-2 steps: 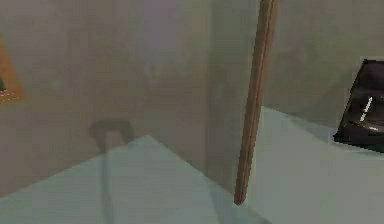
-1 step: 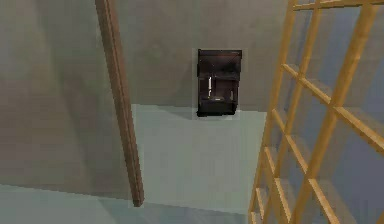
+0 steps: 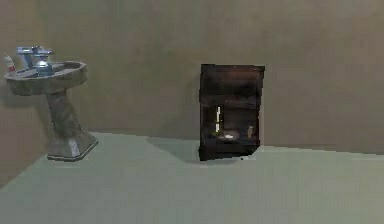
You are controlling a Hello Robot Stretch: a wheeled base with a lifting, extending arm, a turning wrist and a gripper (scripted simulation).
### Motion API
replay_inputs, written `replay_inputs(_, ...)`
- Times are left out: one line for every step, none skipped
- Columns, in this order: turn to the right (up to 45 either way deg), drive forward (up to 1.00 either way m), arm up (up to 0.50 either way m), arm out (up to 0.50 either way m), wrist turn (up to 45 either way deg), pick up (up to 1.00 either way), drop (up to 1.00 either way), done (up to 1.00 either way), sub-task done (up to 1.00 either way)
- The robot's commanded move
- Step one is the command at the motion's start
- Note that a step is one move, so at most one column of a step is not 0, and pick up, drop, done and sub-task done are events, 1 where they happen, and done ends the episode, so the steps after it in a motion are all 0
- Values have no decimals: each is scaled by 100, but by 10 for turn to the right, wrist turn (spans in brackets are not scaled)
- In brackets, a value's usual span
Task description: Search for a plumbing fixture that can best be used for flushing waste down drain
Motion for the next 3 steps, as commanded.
replay_inputs(30, 0, 0, 0, 0, 0, 0, 0, 0)
replay_inputs(0, 80, 0, 0, 0, 0, 0, 0, 0)
replay_inputs(120, 0, 0, 0, 0, 0, 0, 0, 0)
